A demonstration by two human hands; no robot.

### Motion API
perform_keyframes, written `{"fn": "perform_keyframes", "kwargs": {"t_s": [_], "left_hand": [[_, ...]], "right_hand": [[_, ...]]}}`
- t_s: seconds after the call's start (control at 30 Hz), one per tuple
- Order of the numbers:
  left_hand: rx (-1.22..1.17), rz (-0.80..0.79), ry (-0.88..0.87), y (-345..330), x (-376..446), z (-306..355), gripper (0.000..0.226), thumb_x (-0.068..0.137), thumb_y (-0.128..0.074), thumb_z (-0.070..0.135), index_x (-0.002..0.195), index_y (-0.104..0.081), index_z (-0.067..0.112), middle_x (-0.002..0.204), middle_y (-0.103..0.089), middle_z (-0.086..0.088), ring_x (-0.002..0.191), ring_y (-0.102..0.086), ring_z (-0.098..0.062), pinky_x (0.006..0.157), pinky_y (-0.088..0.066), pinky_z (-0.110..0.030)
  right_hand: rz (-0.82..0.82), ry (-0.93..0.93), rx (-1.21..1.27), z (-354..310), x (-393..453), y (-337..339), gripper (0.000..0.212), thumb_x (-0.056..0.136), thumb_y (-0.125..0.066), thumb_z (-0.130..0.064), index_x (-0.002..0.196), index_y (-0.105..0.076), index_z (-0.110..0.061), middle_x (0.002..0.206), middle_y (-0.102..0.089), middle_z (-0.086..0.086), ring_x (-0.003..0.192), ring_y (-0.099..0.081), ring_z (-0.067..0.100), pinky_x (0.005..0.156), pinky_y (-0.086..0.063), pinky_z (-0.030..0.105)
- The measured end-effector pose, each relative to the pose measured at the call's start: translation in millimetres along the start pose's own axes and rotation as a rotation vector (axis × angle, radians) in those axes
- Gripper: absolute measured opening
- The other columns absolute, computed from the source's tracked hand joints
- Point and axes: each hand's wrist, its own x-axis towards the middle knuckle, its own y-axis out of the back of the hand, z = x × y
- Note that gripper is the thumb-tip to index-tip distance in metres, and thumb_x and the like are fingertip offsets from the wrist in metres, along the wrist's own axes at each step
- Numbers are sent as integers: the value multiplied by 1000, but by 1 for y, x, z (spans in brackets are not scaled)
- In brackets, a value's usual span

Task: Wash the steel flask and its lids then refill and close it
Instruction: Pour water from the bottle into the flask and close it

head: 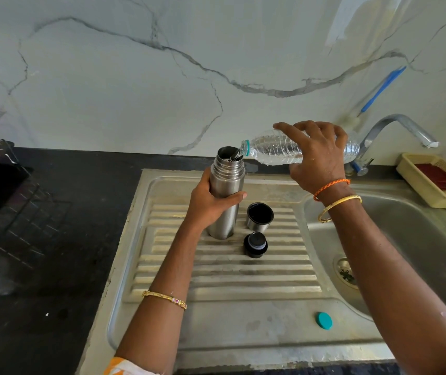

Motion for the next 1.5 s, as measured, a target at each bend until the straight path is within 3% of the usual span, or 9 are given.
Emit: {"fn": "perform_keyframes", "kwargs": {"t_s": [0.33, 0.63, 1.5], "left_hand": [[-2, 4, -7, 0, 1, -3, 72, 65, -88, 23, 123, -49, 34, 112, -65, 12, 99, -64, -4, 83, -54, -25], [3, 7, 0, 0, 2, -3, 65, 65, -88, 23, 111, -48, 46, 107, -65, 16, 96, -63, 1, 81, -52, -21], [7, 1, -4, 0, 1, -2, 68, 66, -88, 23, 118, -47, 38, 108, -63, 18, 97, -62, 2, 79, -51, -19]], "right_hand": [[9, 4, -7, 0, 1, 0, 83, 61, -66, 6, 133, -51, -32, 120, -58, 10, 117, -46, 38, 101, -23, 54], [27, 1, -14, 0, 2, 0, 84, 58, -64, 7, 131, -52, -33, 118, -60, 9, 115, -47, 38, 100, -25, 54], [27, 11, -22, -1, 4, 3, 82, 60, -65, 7, 131, -53, -32, 120, -59, 10, 117, -46, 38, 102, -23, 54]]}}
